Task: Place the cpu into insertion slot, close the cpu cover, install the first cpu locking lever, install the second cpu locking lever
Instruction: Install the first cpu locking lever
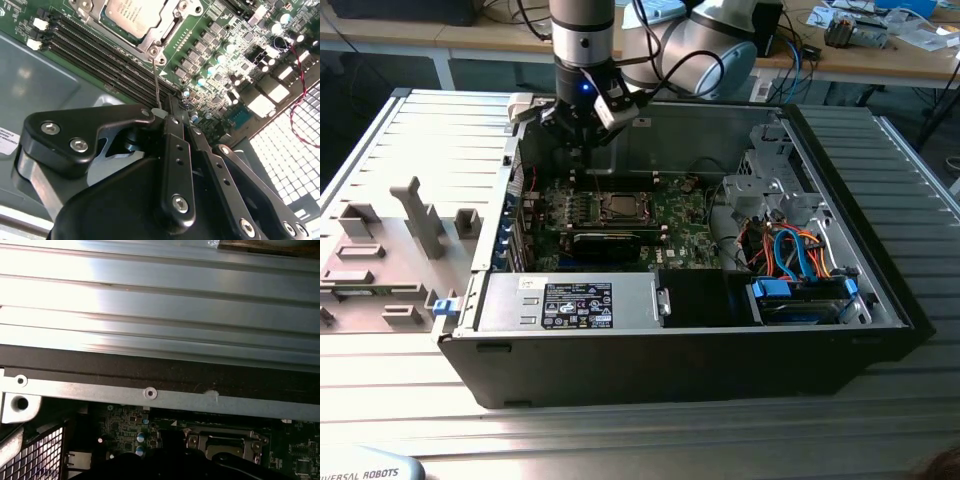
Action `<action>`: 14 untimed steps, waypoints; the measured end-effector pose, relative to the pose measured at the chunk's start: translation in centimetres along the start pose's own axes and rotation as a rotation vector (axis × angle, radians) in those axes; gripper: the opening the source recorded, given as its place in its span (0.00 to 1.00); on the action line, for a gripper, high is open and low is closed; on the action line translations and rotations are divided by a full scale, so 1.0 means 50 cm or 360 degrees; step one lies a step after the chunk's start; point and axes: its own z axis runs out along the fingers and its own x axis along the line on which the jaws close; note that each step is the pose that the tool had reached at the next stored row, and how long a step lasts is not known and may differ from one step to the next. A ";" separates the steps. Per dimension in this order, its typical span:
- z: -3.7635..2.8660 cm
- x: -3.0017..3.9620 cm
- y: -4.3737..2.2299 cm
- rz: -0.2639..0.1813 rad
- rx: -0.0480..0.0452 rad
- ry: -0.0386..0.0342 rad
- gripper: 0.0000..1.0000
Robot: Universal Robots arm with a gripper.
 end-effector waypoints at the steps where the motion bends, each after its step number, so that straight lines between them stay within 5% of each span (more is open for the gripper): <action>1: 0.000 -0.001 0.000 0.0000 0.0000 0.0000 0.11; 14: 0.000 -0.027 -0.003 0.0000 0.0016 0.0002 0.11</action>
